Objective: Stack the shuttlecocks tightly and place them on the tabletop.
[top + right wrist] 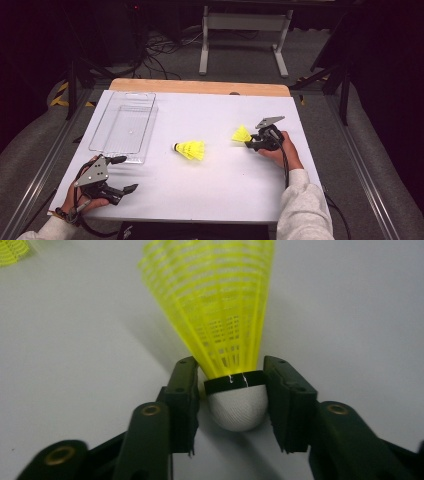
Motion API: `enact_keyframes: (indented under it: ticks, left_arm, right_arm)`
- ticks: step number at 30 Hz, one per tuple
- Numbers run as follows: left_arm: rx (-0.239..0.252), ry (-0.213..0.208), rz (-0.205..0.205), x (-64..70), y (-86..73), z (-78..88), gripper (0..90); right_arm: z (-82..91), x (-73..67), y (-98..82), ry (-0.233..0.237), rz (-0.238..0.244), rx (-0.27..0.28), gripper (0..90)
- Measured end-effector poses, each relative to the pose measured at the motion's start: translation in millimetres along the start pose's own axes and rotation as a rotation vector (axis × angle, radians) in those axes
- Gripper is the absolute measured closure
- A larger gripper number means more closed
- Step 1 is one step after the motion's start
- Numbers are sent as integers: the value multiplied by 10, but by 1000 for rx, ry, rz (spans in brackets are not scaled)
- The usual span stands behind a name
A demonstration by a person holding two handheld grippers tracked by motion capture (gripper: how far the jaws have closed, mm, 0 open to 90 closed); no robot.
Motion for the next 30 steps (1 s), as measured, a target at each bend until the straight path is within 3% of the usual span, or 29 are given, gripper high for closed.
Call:
enact_keyframes:
  ticks: [6,13,15,20,25,30]
  left_arm:
    - [4,2,-1,0,4,11,55]
    - [4,4,-3,2,5,17,56]
    - [2,5,-6,5,7,14,55]
    - [4,4,-5,9,8,17,55]
    - [6,5,-10,15,12,20,55]
    - [13,5,-10,22,18,28,55]
  right_arm:
    - [7,-30,18,-28,25,-13,647]
    - [73,-66,85,-72,46,33,649]
    - [102,-89,127,-83,42,67,649]
    - [174,-210,239,-121,53,115,649]
    - [226,-349,292,-127,54,136,649]
    - [306,-478,327,-161,35,170,649]
Point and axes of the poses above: each handheld gripper's, and its own axes: z roughly backward along the jaws, y roughly out of its top, x roughly to its right, the point moved 6 cm from there along -z, roughly forward along the jaws, and after that the axes turned 1 degree about y, right-handed, at the moved point
